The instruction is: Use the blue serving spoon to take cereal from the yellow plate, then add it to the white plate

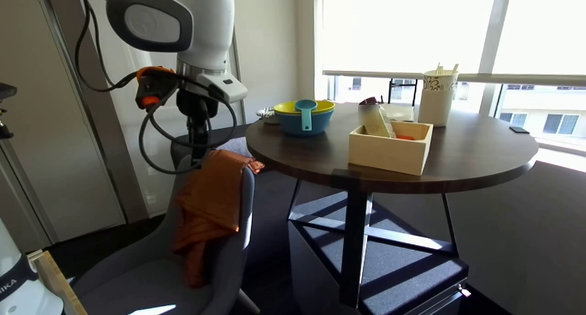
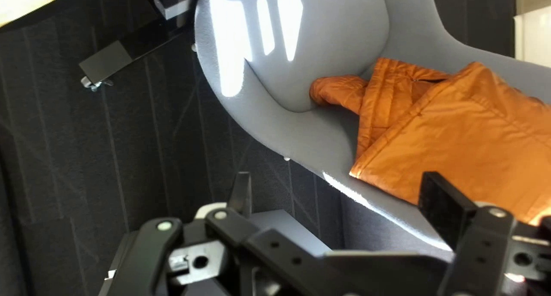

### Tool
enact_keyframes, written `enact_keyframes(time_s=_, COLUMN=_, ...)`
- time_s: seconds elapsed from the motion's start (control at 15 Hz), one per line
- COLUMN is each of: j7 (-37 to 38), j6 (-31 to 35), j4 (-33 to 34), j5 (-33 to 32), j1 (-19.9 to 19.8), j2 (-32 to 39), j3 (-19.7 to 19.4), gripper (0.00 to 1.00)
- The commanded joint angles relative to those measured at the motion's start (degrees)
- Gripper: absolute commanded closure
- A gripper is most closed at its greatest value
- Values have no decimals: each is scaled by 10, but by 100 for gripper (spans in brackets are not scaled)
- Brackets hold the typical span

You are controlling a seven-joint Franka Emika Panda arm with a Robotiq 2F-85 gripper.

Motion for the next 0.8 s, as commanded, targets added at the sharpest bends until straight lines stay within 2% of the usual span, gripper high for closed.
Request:
enact_keyframes(time_s=0.0, j7=-10, j6=-2, j4=1, j5=8, j1=-15, j2=1, j3=2, gripper=0)
enact_keyframes(time_s=0.73, j7=-11, j6=-2, j4=1, j5=15, j1=-13, j2=1, j3=4, gripper=0)
